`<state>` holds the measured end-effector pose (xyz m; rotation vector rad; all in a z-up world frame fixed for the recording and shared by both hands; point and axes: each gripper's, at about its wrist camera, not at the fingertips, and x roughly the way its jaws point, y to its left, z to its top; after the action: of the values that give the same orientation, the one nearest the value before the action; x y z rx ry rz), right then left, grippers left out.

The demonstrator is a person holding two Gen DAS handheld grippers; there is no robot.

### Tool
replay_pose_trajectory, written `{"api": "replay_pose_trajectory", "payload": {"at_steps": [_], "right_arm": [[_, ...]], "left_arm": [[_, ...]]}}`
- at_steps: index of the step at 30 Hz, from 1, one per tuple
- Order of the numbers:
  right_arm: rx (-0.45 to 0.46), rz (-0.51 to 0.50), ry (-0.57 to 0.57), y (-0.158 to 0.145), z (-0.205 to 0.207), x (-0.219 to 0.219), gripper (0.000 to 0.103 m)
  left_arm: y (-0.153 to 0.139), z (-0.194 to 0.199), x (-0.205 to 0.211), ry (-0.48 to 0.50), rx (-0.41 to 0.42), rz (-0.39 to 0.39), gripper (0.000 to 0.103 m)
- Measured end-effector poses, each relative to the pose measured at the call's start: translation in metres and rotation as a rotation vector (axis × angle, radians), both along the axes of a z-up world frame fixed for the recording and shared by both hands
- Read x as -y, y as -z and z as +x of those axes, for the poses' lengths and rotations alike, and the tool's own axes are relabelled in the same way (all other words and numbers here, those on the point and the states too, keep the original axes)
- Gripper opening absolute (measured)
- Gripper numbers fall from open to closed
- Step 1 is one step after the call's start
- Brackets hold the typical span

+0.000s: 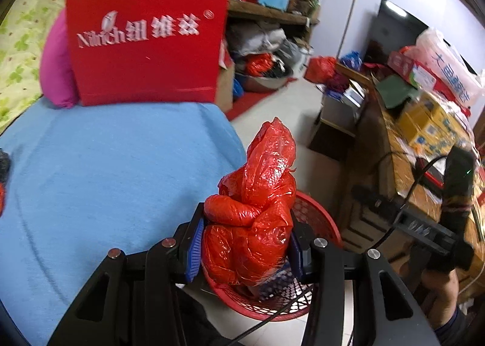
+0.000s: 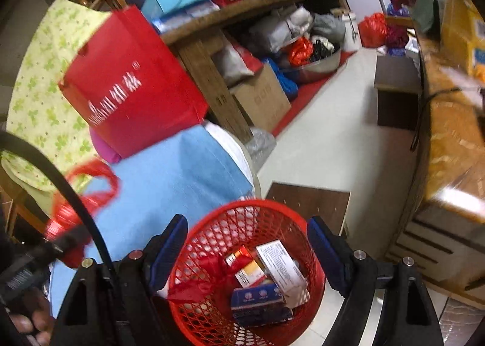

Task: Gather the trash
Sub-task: 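Return both tools to the blue, black, white and orange bags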

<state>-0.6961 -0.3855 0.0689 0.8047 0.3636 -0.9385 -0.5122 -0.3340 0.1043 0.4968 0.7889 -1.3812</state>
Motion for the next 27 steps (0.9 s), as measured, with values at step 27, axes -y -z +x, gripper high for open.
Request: {"api": "replay_pose_trajectory", "payload": {"at_steps": [27], "right_arm": [[0.057, -0.135, -0.11, -0.057, 0.05, -0.026, 0.086]], "left_arm": [[-0.009, 0.125, -0.077, -0.285, -0.029, -0.015, 0.081]]}}
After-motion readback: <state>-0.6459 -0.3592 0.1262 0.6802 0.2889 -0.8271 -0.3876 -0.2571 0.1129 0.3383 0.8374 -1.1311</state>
